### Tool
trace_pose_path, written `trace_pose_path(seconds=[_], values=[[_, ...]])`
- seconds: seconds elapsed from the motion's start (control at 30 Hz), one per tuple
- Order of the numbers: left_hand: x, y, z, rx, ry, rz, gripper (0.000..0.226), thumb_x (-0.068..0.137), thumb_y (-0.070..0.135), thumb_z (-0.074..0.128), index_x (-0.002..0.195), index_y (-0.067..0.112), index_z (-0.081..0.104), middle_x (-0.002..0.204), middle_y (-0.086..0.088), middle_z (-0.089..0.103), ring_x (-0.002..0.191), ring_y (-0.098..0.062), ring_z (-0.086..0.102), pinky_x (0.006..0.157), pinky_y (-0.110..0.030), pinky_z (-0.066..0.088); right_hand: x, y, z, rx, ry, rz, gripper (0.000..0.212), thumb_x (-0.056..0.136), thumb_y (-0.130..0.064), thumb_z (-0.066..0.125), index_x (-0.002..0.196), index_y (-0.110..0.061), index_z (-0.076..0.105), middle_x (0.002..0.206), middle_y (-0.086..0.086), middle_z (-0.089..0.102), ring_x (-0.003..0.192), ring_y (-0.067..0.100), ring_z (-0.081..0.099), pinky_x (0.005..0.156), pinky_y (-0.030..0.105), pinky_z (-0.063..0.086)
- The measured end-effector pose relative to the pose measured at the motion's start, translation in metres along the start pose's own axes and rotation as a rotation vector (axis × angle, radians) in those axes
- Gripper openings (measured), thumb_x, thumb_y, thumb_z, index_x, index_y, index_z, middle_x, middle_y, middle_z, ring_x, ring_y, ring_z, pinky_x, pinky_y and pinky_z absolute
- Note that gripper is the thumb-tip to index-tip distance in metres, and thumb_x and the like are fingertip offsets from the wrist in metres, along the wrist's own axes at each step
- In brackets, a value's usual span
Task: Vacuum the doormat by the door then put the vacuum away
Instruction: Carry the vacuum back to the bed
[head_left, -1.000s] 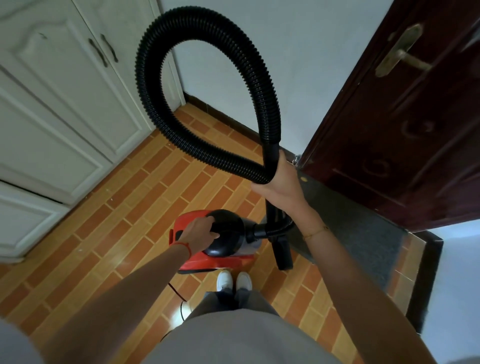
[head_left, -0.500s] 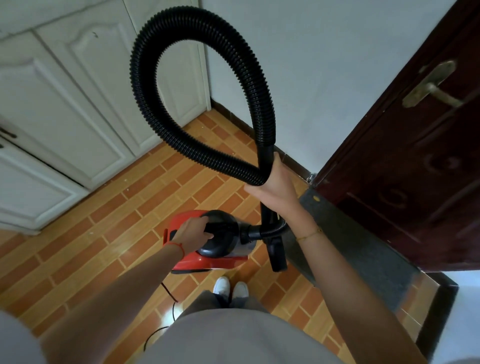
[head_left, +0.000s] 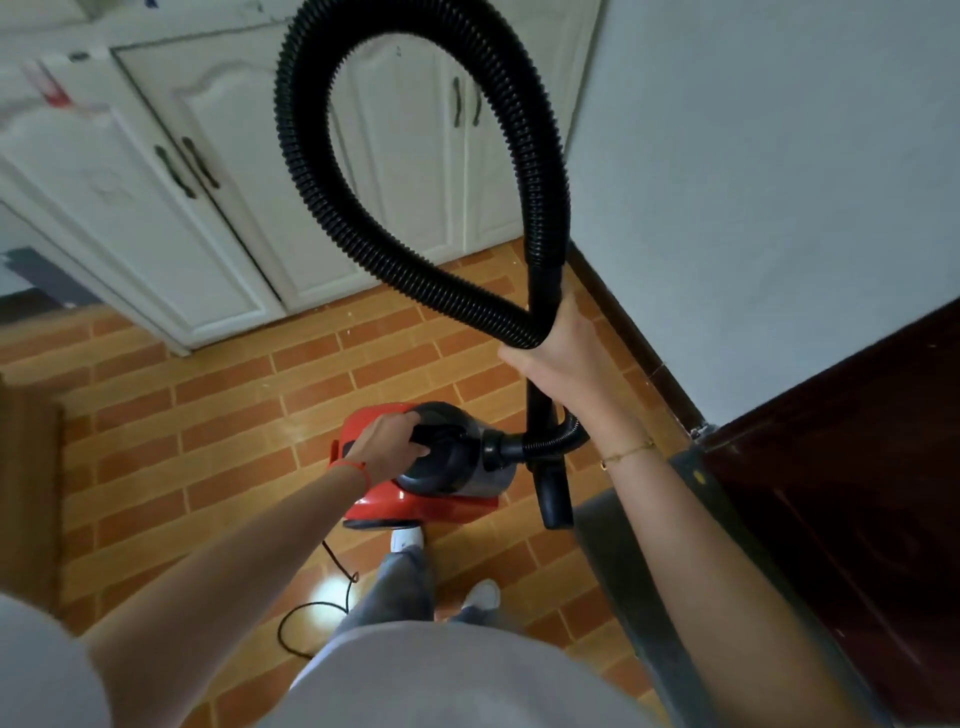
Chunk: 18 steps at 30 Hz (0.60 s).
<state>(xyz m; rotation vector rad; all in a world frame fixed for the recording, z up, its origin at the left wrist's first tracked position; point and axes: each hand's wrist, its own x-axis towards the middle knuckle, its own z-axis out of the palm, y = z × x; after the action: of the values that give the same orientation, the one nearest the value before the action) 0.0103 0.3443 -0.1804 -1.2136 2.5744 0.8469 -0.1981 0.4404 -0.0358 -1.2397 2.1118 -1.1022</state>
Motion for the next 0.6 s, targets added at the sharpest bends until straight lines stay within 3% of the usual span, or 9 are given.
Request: trace_pose_path(seconds=[0.13,0.27,0.4,0.6], values=[[-0.012,-0.031,-0.018,-0.044,0.066,-0.098,0.029,0.087,0.021,0.067,0.113,0.010,0.061,0.105,-0.011,0.067,0.095,-0.030,0.061,0.078,-0.041,0.051,0.024,-0.024,0.036,-0.001,-0.061,-0.072,0.062,0.067,-0.030,0.076,0.119,-0.018,0.044,0.086,-0.005,0.057,0.072,0.009,0.061,0.059,0.034,0.057],[-0.027,-0.071,-0.039,-0.088,0.129,-0.183,0.025,0.086,0.017,0.067,0.107,0.007,0.061,0.100,-0.013,0.067,0.090,-0.032,0.062,0.071,-0.039,0.049,0.048,-0.054,0.080,-0.005,-0.146,-0.154,0.046,0.065,-0.033,0.075,0.100,-0.016,0.049,0.078,-0.006,0.055,0.066,0.006,0.058,0.053,0.026,0.049],[-0.046,-0.123,-0.060,-0.136,0.192,-0.271,0.020,0.084,0.016,0.067,0.102,0.009,0.061,0.097,-0.013,0.069,0.090,-0.032,0.063,0.074,-0.042,0.051,0.066,-0.097,0.131,0.007,-0.221,-0.266,0.051,0.068,-0.027,0.077,0.108,-0.015,0.046,0.081,-0.008,0.054,0.072,0.004,0.057,0.060,0.023,0.050],[-0.080,-0.212,-0.091,-0.168,0.269,-0.416,0.017,0.084,0.018,0.067,0.098,0.009,0.061,0.092,-0.011,0.069,0.086,-0.030,0.064,0.071,-0.041,0.051,0.087,-0.168,0.222,-0.046,-0.325,-0.390,0.055,0.068,-0.023,0.080,0.110,-0.015,0.046,0.080,-0.009,0.051,0.070,0.000,0.054,0.057,0.019,0.045]])
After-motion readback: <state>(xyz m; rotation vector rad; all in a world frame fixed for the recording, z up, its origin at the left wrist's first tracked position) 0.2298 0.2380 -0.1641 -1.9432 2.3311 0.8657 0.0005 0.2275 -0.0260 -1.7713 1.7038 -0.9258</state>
